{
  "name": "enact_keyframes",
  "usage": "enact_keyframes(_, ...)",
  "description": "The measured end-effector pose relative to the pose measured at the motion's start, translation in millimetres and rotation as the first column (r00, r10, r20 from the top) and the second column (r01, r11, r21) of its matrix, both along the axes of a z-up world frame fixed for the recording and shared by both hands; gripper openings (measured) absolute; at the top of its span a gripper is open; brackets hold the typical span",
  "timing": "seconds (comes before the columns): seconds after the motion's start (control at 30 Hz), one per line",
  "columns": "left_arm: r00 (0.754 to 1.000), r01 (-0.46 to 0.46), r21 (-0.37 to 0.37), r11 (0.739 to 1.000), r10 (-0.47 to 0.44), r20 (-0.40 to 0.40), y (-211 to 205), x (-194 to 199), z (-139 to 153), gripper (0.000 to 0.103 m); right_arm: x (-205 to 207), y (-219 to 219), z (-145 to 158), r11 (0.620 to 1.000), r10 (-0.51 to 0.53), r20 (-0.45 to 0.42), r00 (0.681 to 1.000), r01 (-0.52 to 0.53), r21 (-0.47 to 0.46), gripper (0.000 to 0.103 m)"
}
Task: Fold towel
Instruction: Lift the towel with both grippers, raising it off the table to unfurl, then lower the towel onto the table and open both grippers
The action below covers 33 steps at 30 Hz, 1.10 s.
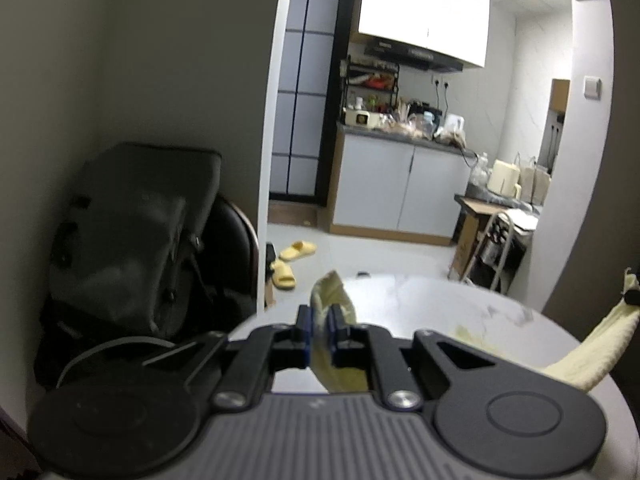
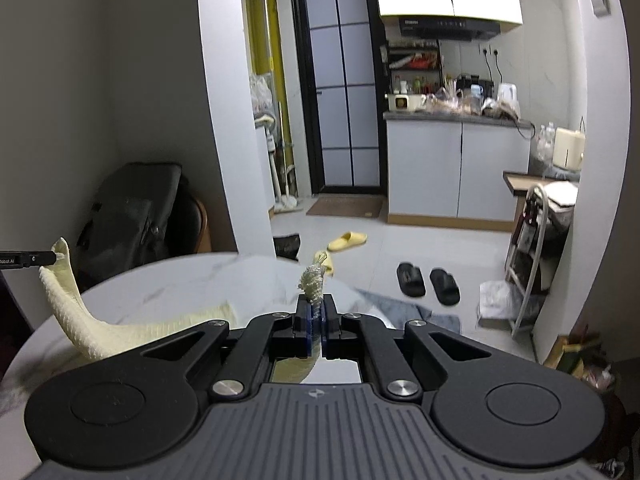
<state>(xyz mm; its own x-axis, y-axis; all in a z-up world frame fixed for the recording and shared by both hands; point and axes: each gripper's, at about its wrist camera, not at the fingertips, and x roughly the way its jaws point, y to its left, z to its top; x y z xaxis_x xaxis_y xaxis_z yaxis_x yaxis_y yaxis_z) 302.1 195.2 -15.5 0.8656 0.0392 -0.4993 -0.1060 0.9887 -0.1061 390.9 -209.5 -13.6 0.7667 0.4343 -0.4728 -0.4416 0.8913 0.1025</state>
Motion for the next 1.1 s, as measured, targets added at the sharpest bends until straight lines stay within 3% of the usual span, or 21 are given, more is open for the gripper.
enact_keyframes(0.57,0.987,-0.047,-0.061,0.997,0.037,-0.156,1,-33,-61,0.012,-49,-13,-61,1.000,0.011,-0.110,0.994,-0.011,0.000,0.005)
enact_keyframes(0.73,0.981,-0.088,-0.027,0.996,0.082,-0.176,-3,-40,-70,0.028,-51,-16,-63,1.000,0.011,-0.133,0.991,-0.011,0.006,0.007)
enact_keyframes(0.9,0.977,-0.124,-0.025,0.992,0.117,-0.179,2,-48,-73,0.053,-54,-16,-62,1.000,0.002,-0.150,0.989,-0.005,-0.024,0.009)
enact_keyframes(0.97,0.975,-0.134,-0.017,0.991,0.129,-0.181,1,-49,-73,0.064,-55,-15,-61,0.999,-0.007,-0.151,0.988,0.001,-0.035,0.022)
enact_keyframes(1.03,0.974,-0.143,0.000,0.990,0.140,-0.180,0,-52,-73,0.066,-56,-16,-60,0.999,-0.032,-0.149,0.988,0.026,-0.046,0.037)
enact_keyframes(1.1,0.973,-0.150,0.008,0.989,0.149,-0.179,4,-55,-73,0.067,-57,-18,-58,0.998,-0.049,-0.146,0.988,0.042,-0.049,0.040)
